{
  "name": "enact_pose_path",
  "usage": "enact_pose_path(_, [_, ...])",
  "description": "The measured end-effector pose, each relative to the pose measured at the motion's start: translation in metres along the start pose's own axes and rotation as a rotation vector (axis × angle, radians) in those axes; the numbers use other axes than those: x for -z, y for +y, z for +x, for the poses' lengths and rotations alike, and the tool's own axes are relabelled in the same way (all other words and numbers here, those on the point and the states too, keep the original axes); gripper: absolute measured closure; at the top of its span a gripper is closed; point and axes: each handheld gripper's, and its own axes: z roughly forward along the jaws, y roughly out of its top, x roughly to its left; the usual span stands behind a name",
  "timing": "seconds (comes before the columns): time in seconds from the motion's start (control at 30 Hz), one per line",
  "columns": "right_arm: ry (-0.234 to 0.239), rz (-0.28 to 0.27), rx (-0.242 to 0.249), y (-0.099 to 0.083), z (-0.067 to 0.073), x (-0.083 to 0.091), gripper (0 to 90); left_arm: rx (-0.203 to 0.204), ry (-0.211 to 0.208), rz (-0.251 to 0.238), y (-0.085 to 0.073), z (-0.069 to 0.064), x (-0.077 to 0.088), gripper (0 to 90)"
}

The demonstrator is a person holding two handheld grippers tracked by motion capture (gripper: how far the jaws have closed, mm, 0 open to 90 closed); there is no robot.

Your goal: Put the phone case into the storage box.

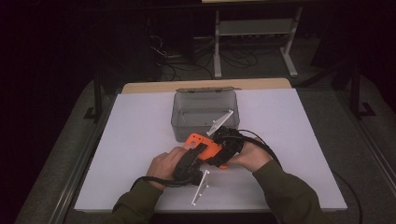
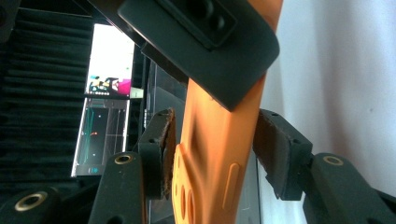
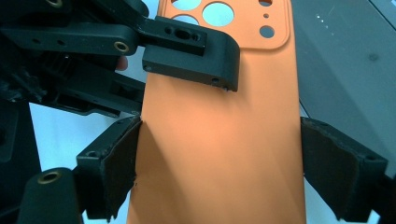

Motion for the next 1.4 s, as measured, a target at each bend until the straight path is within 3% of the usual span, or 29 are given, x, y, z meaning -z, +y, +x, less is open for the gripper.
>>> enact_pose_path(0.63, [0.001,0.003,-0.019,-0.0001,-0.0022,-0.0012,15.5,0.003,0.004,-0.017,0.0016,0.0013,0.0024,62.2])
enact_pose_path(1.4, [0.026,0.009,-0.038,0.0001,-0.0065,-0.0017,15.5,-0.031,-0.008,-0.015,0.0017,0.0006,0.0028,72.6])
